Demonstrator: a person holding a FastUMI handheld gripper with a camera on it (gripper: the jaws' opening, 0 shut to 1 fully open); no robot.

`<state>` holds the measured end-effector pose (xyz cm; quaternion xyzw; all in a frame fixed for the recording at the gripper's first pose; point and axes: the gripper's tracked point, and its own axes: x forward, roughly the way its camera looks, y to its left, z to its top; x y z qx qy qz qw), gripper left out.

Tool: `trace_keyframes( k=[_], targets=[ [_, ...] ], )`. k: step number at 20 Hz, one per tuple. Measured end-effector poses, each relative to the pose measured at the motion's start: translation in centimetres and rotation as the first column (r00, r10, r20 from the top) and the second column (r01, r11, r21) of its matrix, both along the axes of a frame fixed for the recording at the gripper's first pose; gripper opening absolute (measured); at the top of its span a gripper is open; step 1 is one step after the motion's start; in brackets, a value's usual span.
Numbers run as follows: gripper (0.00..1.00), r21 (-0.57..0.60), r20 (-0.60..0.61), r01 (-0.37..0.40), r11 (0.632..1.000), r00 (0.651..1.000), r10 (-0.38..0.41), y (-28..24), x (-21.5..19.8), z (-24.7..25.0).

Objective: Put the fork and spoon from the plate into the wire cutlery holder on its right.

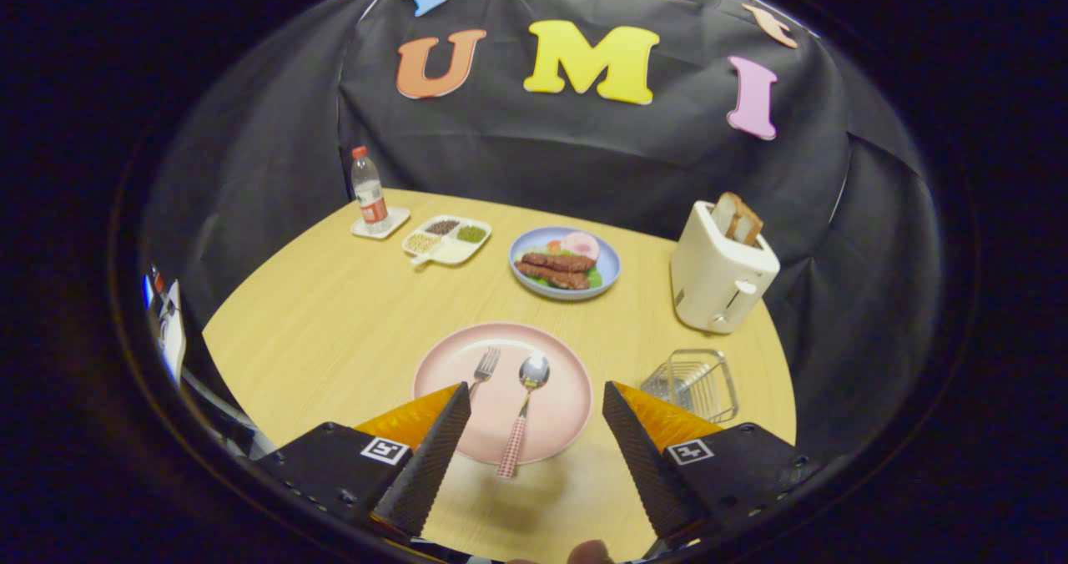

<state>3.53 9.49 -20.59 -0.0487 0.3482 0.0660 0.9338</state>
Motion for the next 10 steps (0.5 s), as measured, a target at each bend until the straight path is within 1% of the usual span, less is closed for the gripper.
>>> trace_keyframes(
  k=[3, 6, 7, 8, 10],
  targets=[
    [0.96, 0.006, -0.124, 0.016, 1.000, 0.992, -0.015, 0.6, 0.3, -4.1],
    [0.95, 0.009, -0.226, 0.058, 0.998, 0.973, -0.055, 1.2, 0.6, -7.3],
    [0.92, 0.011, -0.248, 0.074, 0.997, 0.966, -0.069, 1.4, 0.8, -8.2],
    [0.85, 0.005, -0.266, 0.085, 0.996, 0.961, -0.080, 1.4, 0.9, -8.8],
    [0.81, -0.009, -0.301, 0.098, 0.995, 0.949, -0.096, 1.3, 0.8, -10.1]
  ],
)
